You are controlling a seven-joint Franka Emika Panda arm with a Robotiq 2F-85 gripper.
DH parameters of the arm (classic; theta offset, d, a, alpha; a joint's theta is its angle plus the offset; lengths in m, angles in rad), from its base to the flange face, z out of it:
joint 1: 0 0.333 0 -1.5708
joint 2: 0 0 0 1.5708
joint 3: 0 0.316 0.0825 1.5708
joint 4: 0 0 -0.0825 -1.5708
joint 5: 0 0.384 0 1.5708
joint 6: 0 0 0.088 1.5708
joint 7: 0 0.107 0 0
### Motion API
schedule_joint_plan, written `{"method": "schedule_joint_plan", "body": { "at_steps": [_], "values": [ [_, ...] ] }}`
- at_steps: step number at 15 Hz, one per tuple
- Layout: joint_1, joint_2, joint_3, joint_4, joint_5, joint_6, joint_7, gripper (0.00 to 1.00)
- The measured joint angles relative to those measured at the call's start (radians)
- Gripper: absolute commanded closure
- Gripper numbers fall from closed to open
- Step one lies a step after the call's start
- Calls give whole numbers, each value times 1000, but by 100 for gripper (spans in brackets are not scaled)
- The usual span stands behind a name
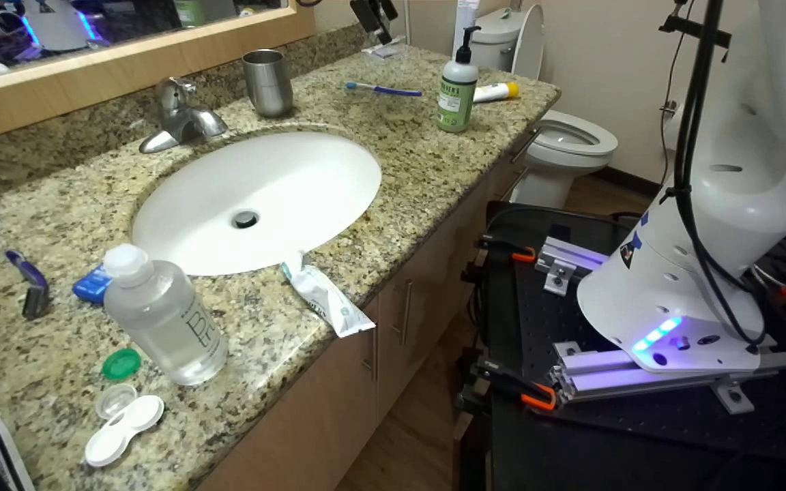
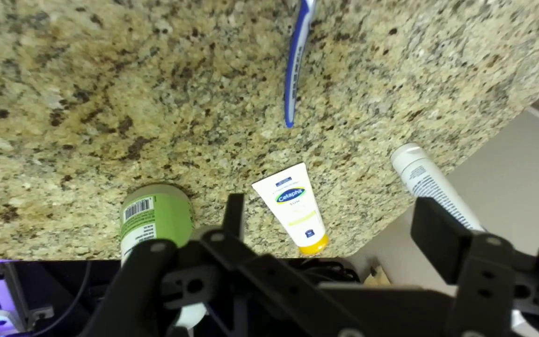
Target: Move the toothbrush cup to the right, take out the toothbrush and put it on the counter
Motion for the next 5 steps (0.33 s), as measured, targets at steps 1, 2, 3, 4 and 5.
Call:
{"method": "schedule_joint_plan", "body": {
  "at_steps": [1, 2, 3, 4, 5],
  "values": [
    [6, -41, 16, -5, -16, 4, -12, 0],
    [15, -91, 33, -13, -39, 7, -22, 0],
    [25, -146, 50, -26, -64, 11, -30, 0],
    [38, -203, 68, -43, -90, 15, -36, 0],
    [51, -263, 89, -64, -117, 19, -39, 0]
  ]
}}
